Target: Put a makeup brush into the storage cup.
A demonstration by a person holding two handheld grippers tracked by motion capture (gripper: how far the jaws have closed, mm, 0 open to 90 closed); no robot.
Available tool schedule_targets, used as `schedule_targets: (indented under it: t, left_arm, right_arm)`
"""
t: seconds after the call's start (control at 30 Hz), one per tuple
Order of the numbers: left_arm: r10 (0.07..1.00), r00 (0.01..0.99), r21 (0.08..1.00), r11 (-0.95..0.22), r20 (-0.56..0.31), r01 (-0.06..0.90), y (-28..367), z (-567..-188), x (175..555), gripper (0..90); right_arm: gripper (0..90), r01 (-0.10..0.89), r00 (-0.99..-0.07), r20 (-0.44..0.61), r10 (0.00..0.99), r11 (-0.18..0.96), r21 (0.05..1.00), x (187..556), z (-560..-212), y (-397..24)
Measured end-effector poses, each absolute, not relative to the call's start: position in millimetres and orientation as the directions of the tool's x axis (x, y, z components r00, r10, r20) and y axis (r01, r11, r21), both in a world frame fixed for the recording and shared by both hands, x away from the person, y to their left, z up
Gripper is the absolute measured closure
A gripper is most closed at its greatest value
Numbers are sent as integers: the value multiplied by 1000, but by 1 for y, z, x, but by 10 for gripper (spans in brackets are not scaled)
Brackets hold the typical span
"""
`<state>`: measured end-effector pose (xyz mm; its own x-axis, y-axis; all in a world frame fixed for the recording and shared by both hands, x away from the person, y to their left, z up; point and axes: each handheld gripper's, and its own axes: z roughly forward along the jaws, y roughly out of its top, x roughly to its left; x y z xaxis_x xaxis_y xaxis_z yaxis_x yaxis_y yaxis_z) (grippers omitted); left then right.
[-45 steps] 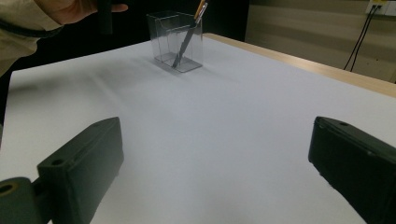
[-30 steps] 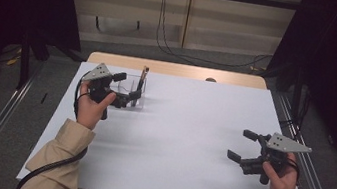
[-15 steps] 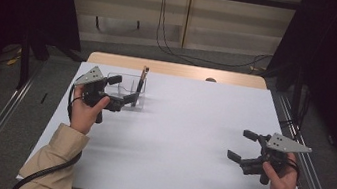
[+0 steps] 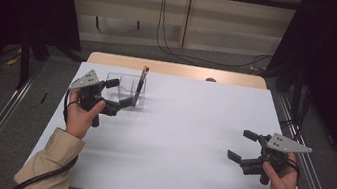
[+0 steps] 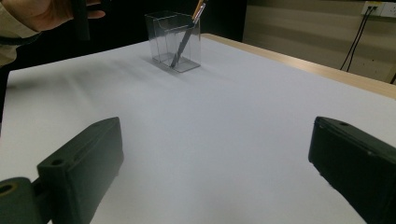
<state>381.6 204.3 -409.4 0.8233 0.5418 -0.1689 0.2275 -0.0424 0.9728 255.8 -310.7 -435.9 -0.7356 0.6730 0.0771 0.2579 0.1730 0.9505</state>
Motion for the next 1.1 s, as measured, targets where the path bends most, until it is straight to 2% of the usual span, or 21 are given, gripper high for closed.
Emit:
schedule_targets:
  t: [1.1]
  left_arm:
    - [567,808,973,-44,-162,226,242,-417,353,2]
  right_arm:
    - [29,258,-733,76,676,173,951,255,-435,-311]
